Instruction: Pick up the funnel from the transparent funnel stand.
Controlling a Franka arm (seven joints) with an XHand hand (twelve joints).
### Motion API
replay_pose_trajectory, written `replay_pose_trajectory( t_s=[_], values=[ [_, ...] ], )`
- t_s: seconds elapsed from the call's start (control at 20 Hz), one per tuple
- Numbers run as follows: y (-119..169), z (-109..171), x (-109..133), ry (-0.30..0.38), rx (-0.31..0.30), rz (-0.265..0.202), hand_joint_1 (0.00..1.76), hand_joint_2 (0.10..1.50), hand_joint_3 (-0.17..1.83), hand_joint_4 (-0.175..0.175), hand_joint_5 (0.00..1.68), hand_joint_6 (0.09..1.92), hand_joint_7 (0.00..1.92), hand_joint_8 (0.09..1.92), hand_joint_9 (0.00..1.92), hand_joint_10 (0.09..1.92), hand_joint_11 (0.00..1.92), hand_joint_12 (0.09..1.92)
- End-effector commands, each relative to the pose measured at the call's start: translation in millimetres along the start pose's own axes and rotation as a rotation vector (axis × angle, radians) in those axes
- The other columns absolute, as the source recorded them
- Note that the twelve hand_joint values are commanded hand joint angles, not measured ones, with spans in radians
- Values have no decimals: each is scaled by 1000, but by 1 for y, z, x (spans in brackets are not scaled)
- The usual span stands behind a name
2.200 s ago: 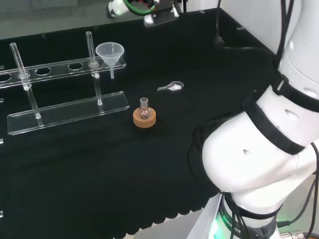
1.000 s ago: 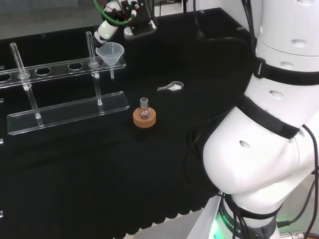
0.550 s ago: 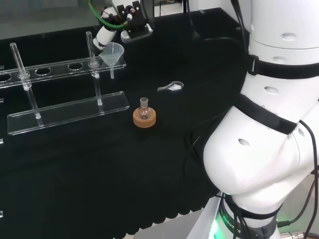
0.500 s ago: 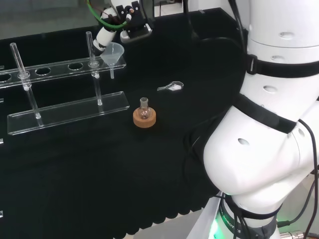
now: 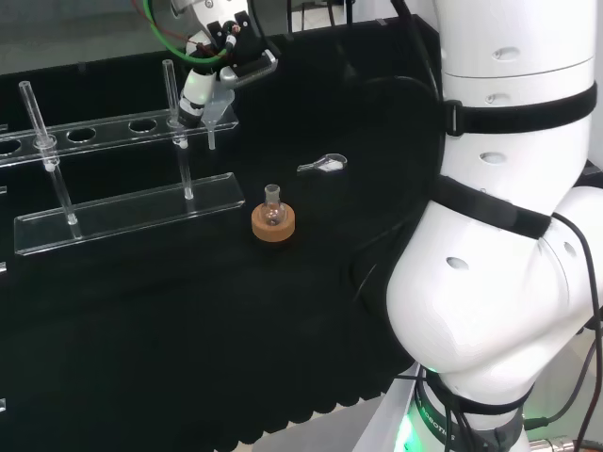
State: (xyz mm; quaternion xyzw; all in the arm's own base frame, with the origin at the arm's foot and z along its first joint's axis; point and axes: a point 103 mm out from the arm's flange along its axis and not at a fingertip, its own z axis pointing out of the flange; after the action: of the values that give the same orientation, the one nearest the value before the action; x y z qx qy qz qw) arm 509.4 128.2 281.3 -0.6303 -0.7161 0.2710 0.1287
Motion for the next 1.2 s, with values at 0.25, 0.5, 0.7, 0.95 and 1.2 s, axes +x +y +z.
replay_pose_trajectory(
  t_s=[0.25, 0.5, 0.7, 0.95, 1.2],
  values=[
    [-3, -6, -6, -70, -84, 25, 738, 692, 245, -58, 0, 87, 0, 214, 143, 911, 417, 1470],
    [-1, -8, -10, -56, -91, 15, 757, 679, 276, -55, 2, 87, 0, 204, 114, 931, 409, 1473],
    [2, -11, -9, -45, -69, -1, 736, 660, 331, -53, 4, 87, 0, 201, 92, 948, 407, 1475],
    [9, -10, -9, -26, -34, -23, 702, 651, 362, -50, 3, 87, 0, 203, 88, 954, 406, 1476],
    [14, -7, -12, -18, -15, -36, 677, 627, 414, -48, 2, 87, 0, 262, 110, 945, 409, 1476]
  ],
)
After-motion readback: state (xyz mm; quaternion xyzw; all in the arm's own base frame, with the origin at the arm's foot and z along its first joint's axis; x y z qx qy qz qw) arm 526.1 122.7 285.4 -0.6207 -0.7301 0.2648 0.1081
